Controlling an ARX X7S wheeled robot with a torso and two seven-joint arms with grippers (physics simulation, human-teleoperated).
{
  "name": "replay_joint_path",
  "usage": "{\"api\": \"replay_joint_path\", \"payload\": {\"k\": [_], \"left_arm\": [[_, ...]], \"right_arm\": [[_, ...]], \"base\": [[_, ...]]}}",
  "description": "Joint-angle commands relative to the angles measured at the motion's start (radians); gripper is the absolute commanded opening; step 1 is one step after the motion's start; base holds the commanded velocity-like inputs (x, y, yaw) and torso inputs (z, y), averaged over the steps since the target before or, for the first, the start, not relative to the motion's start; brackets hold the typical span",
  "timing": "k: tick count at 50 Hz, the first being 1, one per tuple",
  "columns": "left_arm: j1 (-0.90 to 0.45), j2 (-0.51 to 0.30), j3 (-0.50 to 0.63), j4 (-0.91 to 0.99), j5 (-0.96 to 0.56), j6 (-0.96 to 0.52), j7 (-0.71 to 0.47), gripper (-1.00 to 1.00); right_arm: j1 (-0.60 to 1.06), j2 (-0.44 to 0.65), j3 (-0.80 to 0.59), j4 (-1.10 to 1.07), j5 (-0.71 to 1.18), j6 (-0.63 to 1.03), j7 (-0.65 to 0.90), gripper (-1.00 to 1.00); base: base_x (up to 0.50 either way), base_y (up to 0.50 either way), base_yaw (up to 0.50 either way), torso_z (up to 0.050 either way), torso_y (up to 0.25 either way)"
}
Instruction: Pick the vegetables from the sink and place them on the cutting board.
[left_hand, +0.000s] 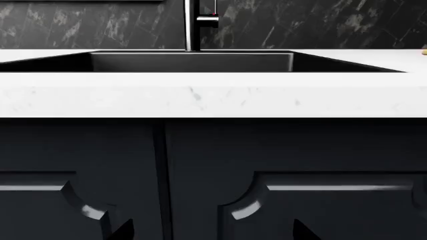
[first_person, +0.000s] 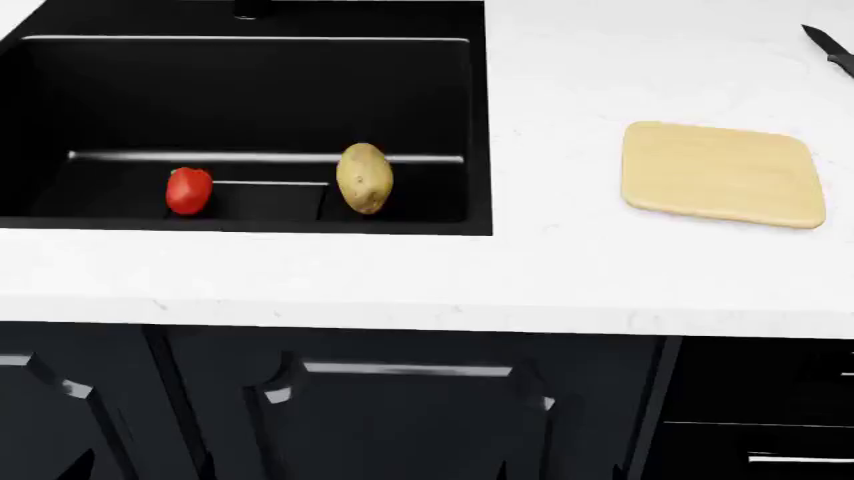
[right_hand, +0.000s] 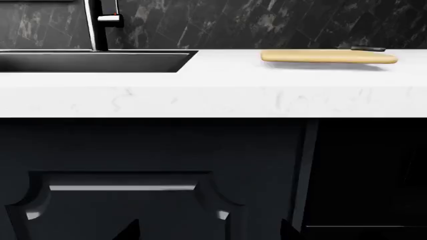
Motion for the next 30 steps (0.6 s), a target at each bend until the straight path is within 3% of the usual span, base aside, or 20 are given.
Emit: {"api": "replay_joint_path", "payload": {"k": [1,17,30], "left_arm": [[-0.001,-0.016,0.019,0.001,-0.015,-0.002,-0.018,1.00],[-0.007,-0.054,0.068,-0.001,-0.048,-0.006,-0.070,1.00],[0.001,-0.080,0.085,0.013,-0.076,-0.013,-0.082,1.00]], "right_arm": [[-0.002,0.016,-0.020,0.002,0.015,-0.002,0.018,1.00],[0.000,0.061,-0.081,-0.001,0.040,0.007,0.056,1.00],[-0.002,0.076,-0.094,-0.002,0.066,0.004,0.078,1.00]], "base": [[0.00,0.00,0.00,0.000,0.000],[0.00,0.01,0.00,0.000,0.000],[0.07,0.50,0.00,0.000,0.000]]}}
